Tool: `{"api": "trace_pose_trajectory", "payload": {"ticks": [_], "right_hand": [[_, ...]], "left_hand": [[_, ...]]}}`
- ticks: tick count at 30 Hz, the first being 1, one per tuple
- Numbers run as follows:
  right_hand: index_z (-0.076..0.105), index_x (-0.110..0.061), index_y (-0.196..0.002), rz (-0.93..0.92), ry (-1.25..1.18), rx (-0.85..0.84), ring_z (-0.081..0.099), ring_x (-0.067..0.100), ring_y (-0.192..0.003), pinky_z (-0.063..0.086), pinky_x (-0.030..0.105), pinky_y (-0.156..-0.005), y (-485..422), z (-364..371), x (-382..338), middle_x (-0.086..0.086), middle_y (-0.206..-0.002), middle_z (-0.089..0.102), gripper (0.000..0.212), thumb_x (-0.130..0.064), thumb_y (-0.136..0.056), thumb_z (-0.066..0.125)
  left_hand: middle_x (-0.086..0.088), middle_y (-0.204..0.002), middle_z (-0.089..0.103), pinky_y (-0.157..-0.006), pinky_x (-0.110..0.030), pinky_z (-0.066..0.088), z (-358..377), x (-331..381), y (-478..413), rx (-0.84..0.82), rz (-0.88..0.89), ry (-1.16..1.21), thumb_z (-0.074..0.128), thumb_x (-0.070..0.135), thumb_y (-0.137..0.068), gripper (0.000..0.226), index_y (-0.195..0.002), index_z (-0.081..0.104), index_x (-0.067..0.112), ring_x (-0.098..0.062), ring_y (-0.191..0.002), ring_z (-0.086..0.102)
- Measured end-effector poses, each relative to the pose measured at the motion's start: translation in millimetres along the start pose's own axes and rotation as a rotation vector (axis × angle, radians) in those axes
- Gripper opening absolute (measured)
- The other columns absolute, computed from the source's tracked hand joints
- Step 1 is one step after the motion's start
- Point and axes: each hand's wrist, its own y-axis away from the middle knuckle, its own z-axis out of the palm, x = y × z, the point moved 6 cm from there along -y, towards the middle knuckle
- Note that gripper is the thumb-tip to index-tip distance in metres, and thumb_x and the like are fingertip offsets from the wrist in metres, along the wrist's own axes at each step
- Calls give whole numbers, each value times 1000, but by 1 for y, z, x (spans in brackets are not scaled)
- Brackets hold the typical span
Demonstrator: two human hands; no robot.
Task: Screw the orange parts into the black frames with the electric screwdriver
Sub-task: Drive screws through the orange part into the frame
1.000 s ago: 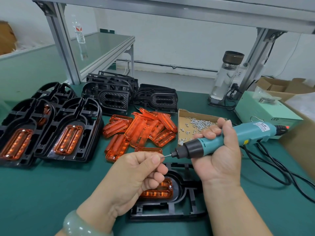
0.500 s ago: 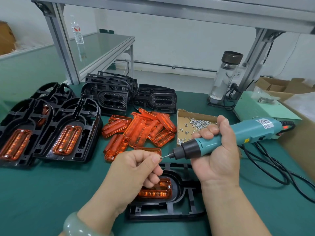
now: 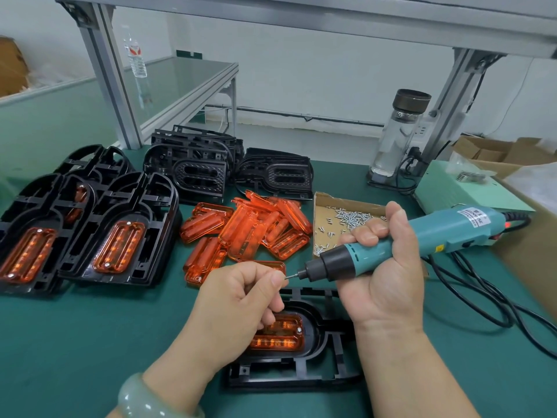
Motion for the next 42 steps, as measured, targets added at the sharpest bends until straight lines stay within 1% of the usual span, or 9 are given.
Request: {"api": "trace_pose_trajectory", "payload": {"ticks": [7, 10, 17, 22, 30, 32, 35, 39, 42], "right_hand": [[55, -24, -92, 4, -12, 29, 47, 2, -48, 46, 19, -56, -1, -2, -1, -12, -60, 48, 16, -26, -79, 62], [55, -24, -88, 6, -27, 59, 46, 2, -48, 46, 19, -57, -2, -5, -3, -12, -60, 47, 12, -27, -80, 63], [54, -24, -87, 11, -44, 71, 47, 2, -48, 46, 18, -56, -4, -8, -4, -12, -60, 47, 11, -28, -81, 63], [55, -25, -87, 23, -33, 80, 46, 1, -49, 46, 18, -56, -2, -7, -2, -12, -60, 48, 9, -28, -82, 62], [55, -24, -87, 22, -24, 100, 47, 2, -48, 46, 19, -56, -2, -7, 0, -12, -59, 48, 8, -27, -85, 61], [54, -24, -86, 23, -22, 102, 47, 2, -48, 46, 19, -57, -3, -8, -2, -12, -60, 48, 11, -28, -81, 63], [53, -23, -82, 12, -39, 112, 47, 3, -48, 47, 19, -56, -6, -11, -8, -12, -60, 48, 13, -27, -78, 64], [51, -22, -83, -2, -36, 132, 46, 3, -49, 44, 20, -57, -10, -14, -15, -12, -61, 48, 16, -26, -77, 65], [52, -23, -85, -10, 11, 131, 46, 3, -49, 44, 21, -57, -11, -16, -16, -12, -61, 48, 17, -27, -77, 66]], "left_hand": [[-2, -58, 67, -47, -16, 45, 2, 2, -1, -33, 28, 55, 65, 19, -84, 22, -65, 72, 24, -5, -47, 56], [-4, -66, 70, -49, -17, 48, -1, 4, -1, -61, 27, 122, 65, 30, -76, 14, -74, 75, 22, -8, -52, 60], [-7, -74, 73, -51, -17, 49, -7, 1, -1, -71, -14, 188, 71, 34, -62, 23, -82, 76, 23, -9, -57, 64], [-3, -67, 72, -48, -16, 47, -3, 0, -1, -37, 3, 94, 70, 12, -79, 16, -78, 73, 29, -6, -53, 62], [0, -70, 72, -54, -17, 51, -5, 5, -1, -16, 57, 23, 75, 11, -75, 14, -76, 75, 25, -11, -58, 64], [3, -76, 73, -64, -22, 56, -10, 5, -2, -26, 69, -49, 76, 17, -74, 14, -83, 74, 28, -15, -67, 66], [13, -76, 71, -67, -14, 51, -25, 5, -4, -28, 115, -261, 76, 19, -74, 14, -78, 73, 32, -6, -70, 64], [14, -75, 62, -68, -12, 44, -28, -3, -3, -204, 107, -664, 78, 35, -71, 13, -71, 67, 42, 5, -78, 56], [18, -79, 58, -68, -13, 44, -26, -10, 0, -298, 64, -771, 79, 49, -65, 21, -76, 61, 51, 8, -80, 52]]}}
